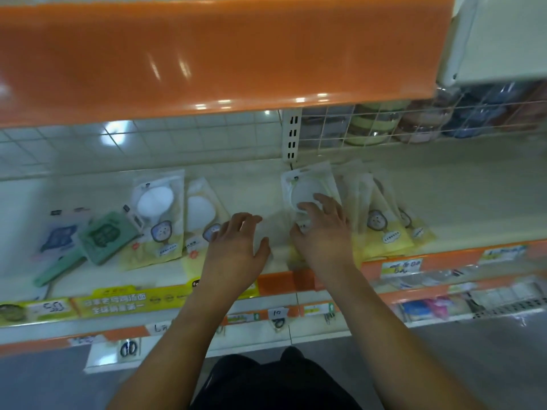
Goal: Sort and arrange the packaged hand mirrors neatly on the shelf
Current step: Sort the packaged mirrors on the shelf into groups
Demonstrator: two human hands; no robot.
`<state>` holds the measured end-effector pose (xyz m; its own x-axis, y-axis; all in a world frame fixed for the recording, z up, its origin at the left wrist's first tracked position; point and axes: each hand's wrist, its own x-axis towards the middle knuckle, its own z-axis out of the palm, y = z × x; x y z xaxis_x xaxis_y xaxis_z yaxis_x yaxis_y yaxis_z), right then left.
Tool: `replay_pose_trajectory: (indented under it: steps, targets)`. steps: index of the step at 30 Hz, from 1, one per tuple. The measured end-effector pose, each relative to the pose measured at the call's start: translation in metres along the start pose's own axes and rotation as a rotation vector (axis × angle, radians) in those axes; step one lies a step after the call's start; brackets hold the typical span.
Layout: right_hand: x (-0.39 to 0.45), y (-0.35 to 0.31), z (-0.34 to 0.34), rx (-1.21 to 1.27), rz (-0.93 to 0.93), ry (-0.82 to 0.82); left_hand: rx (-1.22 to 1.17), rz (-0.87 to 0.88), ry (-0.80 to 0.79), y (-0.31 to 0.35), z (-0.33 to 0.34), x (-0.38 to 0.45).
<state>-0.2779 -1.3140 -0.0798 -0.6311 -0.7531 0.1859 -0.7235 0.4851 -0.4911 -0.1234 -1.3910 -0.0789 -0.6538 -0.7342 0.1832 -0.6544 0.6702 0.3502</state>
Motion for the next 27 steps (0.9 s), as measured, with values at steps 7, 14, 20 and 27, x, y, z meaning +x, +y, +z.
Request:
replay_pose_trajectory:
  steps: [7,14,20,27]
  targets:
    - [-0.014,-0.004,-0.005,0.050,-0.138,-0.085,0.007,-0.032,0.013,0.012,-0.002,-0.004]
    - [-0.023,-0.013,-0.003,0.104,-0.221,-0.150,0.033,-0.094,-0.001,0.011,-0.010,-0.022]
    - [-0.025,-0.039,0.010,0.125,-0.292,-0.201,0.043,-0.183,0.029,-0.007,-0.023,-0.041]
    - [-0.033,-0.071,0.031,0.144,-0.346,-0.266,0.068,-0.283,0.064,-0.038,-0.038,-0.062]
